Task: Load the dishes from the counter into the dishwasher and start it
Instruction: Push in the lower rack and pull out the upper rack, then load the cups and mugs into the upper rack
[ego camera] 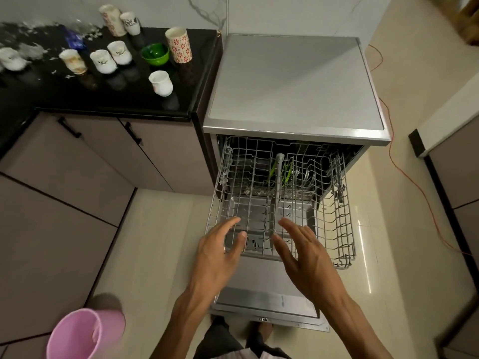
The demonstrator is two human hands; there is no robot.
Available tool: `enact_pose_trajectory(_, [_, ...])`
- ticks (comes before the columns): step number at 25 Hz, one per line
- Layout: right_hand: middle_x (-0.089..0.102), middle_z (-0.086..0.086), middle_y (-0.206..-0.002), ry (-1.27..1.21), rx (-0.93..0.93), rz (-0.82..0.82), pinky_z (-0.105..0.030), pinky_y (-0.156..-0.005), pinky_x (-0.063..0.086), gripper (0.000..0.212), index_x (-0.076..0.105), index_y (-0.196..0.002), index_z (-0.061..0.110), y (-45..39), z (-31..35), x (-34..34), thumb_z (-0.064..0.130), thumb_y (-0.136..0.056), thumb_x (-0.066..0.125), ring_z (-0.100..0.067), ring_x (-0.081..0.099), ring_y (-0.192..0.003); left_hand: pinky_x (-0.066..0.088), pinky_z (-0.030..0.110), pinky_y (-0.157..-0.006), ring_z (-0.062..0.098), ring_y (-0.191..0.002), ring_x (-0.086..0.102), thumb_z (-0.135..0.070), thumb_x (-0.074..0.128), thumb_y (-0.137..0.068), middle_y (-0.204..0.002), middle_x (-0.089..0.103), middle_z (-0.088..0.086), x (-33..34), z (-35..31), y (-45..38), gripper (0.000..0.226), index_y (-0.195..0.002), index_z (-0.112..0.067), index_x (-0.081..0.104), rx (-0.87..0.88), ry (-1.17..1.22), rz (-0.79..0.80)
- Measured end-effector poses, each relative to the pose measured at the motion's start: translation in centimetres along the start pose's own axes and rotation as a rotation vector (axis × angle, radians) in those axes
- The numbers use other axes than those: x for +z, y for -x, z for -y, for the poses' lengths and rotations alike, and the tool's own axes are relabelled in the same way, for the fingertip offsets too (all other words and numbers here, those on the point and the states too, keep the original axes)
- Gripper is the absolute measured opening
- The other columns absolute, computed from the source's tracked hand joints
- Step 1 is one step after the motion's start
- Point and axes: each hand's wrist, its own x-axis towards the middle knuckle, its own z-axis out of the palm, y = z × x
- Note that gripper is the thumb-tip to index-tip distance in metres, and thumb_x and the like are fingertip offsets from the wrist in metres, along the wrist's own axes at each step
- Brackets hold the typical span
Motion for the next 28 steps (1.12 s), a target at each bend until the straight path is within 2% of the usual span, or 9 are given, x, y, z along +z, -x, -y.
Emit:
enact_pose_trajectory(3, [0.049, 0.000, -0.144, -0.005, -0.035, -0.022, -0.044, -0.109, 0.042, 0.069, 0.041, -0.144, 0.024, -0.2, 1.4, -0.7, 0.067, -0.094, 0.023, -0.014, 0.048, -0.130, 0.028, 0.017, -0.102, -0.005, -0.127, 0.036, -0.056, 0.047, -0.092, -0.145, 0.047, -0.012, -0.7, -0.7, 0.6, 0.054, -0.141, -0.032, 0.048, -0.002, 0.022, -0.011])
enact_pose_trajectory(6, [0.047, 0.001, -0.147, -0.009, -0.086, -0.052, -0.042, -0.114, 0.035, 0.070, 0.041, -0.144, 0.022, -0.8, 3.1, -0.6, 0.067, -0.094, 0.022, -0.006, 0.038, -0.135, 0.028, 0.017, -0.103, -0.002, -0.130, 0.038, -0.055, 0.047, -0.092, -0.146, 0.048, -0.009, -1.7, -0.6, 0.6, 0.054, -0.140, -0.031, 0.048, 0.003, 0.043, -0.044])
enact_pose_trajectory(8, [0.047, 0.001, -0.147, -0.031, -0.105, -0.065, -0.043, -0.115, 0.035, 0.068, 0.041, -0.143, 0.023, -1.3, 4.7, -0.2, 0.066, -0.094, 0.024, -0.004, 0.035, -0.134, 0.026, 0.008, -0.099, -0.006, -0.126, 0.036, -0.053, 0.048, -0.093, -0.145, 0.049, -0.009, -3.0, -0.4, 0.4, 0.052, -0.140, -0.029, 0.049, 0.006, 0.048, -0.076])
enact_pose_trajectory(10, [0.049, -0.001, -0.146, -0.056, -0.120, -0.074, -0.046, -0.111, 0.039, 0.067, 0.043, -0.142, 0.022, -1.9, 6.1, 0.4, 0.065, -0.094, 0.025, -0.010, 0.042, -0.134, 0.022, -0.004, -0.090, -0.012, -0.121, 0.036, -0.051, 0.049, -0.094, -0.142, 0.051, -0.012, -4.5, -0.1, 0.1, 0.051, -0.139, -0.028, 0.050, 0.017, 0.043, -0.104])
enact_pose_trajectory(12, [0.050, -0.002, -0.145, -0.065, -0.147, -0.093, -0.046, -0.110, 0.040, 0.065, 0.044, -0.142, 0.021, -2.9, 7.9, 1.5, 0.063, -0.096, 0.028, -0.012, 0.044, -0.134, 0.025, -0.008, -0.084, -0.022, -0.113, 0.039, -0.051, 0.051, -0.094, -0.138, 0.053, -0.015, -6.8, 0.7, -0.3, 0.050, -0.137, -0.027, 0.052, 0.031, 0.056, -0.144])
enact_pose_trajectory(14, [0.050, -0.002, -0.144, -0.078, -0.172, -0.108, -0.046, -0.109, 0.042, 0.065, 0.043, -0.143, 0.020, -3.9, 10.1, 3.0, 0.063, -0.096, 0.029, -0.013, 0.046, -0.134, 0.026, -0.009, -0.084, -0.031, -0.105, 0.038, -0.051, 0.051, -0.093, -0.133, 0.053, -0.019, -9.5, 2.1, -0.5, 0.050, -0.136, -0.026, 0.053, 0.048, 0.080, -0.173])
enact_pose_trajectory(19, [0.049, 0.000, -0.145, -0.113, -0.175, -0.127, -0.046, -0.107, 0.044, 0.068, 0.042, -0.143, 0.023, -6.0, 16.0, 7.2, 0.067, -0.093, 0.028, -0.016, 0.046, -0.134, 0.033, -0.006, -0.087, -0.034, -0.105, 0.037, -0.052, 0.051, -0.092, -0.125, 0.050, -0.026, -15.6, 6.0, -1.4, 0.049, -0.134, -0.027, 0.055, 0.067, 0.088, -0.251])
enact_pose_trajectory(24, [0.055, 0.001, -0.138, -0.109, -0.187, -0.141, -0.028, -0.098, 0.046, 0.066, 0.046, -0.141, 0.021, -7.4, 21.6, 10.9, 0.064, -0.093, 0.031, -0.015, 0.053, -0.126, 0.038, -0.002, -0.086, -0.015, -0.112, 0.047, -0.048, 0.055, -0.091, -0.121, 0.052, -0.027, -21.0, 10.2, -2.2, 0.043, -0.131, -0.031, 0.058, 0.042, 0.112, -0.298])
enact_pose_trajectory(28, [0.058, 0.006, -0.131, -0.148, -0.203, -0.164, -0.016, -0.093, 0.039, 0.050, 0.049, -0.138, 0.023, -8.3, 25.3, 13.3, 0.052, -0.097, 0.042, -0.006, 0.052, -0.119, 0.037, -0.004, -0.082, -0.010, -0.114, 0.046, -0.049, 0.053, -0.090, -0.124, 0.053, -0.022, -24.2, 12.7, -1.9, 0.046, -0.131, -0.029, 0.058, 0.021, 0.123, -0.282])
